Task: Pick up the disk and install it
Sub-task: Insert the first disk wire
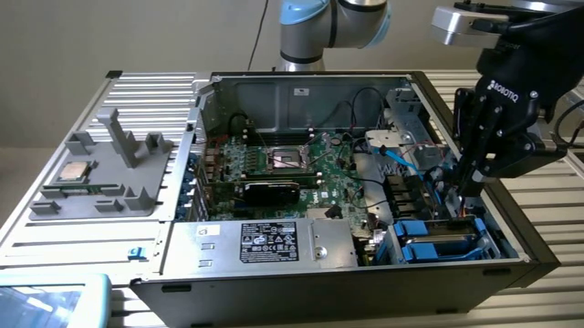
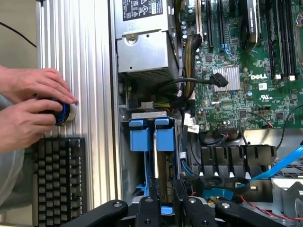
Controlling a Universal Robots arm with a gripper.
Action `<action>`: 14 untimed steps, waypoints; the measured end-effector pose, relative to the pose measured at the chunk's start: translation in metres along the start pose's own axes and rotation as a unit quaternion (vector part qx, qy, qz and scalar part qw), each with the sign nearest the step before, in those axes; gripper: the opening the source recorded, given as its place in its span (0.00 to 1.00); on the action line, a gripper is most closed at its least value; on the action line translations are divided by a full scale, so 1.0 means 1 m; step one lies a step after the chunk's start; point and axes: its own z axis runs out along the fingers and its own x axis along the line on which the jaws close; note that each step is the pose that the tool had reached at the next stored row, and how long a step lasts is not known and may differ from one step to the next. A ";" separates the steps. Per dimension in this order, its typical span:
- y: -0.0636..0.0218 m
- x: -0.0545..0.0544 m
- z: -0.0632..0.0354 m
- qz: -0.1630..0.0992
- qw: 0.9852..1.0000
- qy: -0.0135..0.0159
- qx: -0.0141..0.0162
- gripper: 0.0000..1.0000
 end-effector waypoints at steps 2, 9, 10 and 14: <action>0.0044 0.000 0.0002 0.000 1.000 0.000 0.000 0.25; 0.0116 -0.019 -0.0050 -0.001 1.000 0.001 0.001 0.25; 0.0121 -0.023 -0.0065 -0.001 1.000 0.001 0.001 0.25; 0.0133 -0.030 -0.0097 -0.001 1.000 0.001 0.001 0.25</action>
